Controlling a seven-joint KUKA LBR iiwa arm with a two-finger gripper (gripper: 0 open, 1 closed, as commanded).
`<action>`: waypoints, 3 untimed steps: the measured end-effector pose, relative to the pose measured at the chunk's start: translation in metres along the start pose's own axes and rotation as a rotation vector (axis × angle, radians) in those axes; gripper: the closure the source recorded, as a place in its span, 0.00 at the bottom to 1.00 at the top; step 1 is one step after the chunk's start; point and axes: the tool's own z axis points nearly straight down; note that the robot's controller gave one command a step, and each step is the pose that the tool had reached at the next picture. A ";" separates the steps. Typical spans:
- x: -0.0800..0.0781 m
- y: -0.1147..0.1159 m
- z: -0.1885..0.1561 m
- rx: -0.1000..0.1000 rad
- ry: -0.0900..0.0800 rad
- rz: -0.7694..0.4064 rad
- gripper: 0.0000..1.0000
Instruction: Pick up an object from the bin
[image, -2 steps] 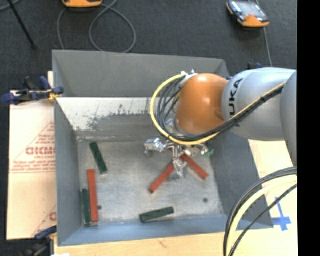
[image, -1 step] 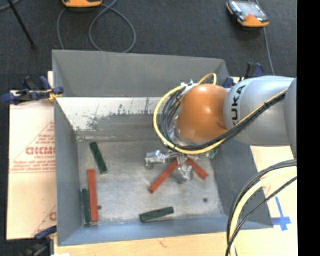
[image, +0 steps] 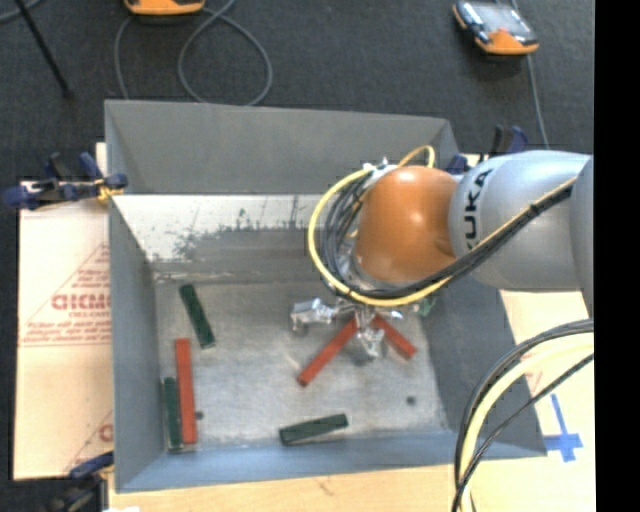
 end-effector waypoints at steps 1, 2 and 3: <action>0.000 0.000 0.000 -0.001 -0.001 0.002 1.00; -0.001 -0.003 -0.044 0.000 0.000 0.008 1.00; -0.002 -0.005 -0.090 0.001 0.000 0.014 1.00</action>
Offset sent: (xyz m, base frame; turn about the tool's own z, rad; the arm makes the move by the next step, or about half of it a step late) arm 0.0000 0.0000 0.0000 0.0000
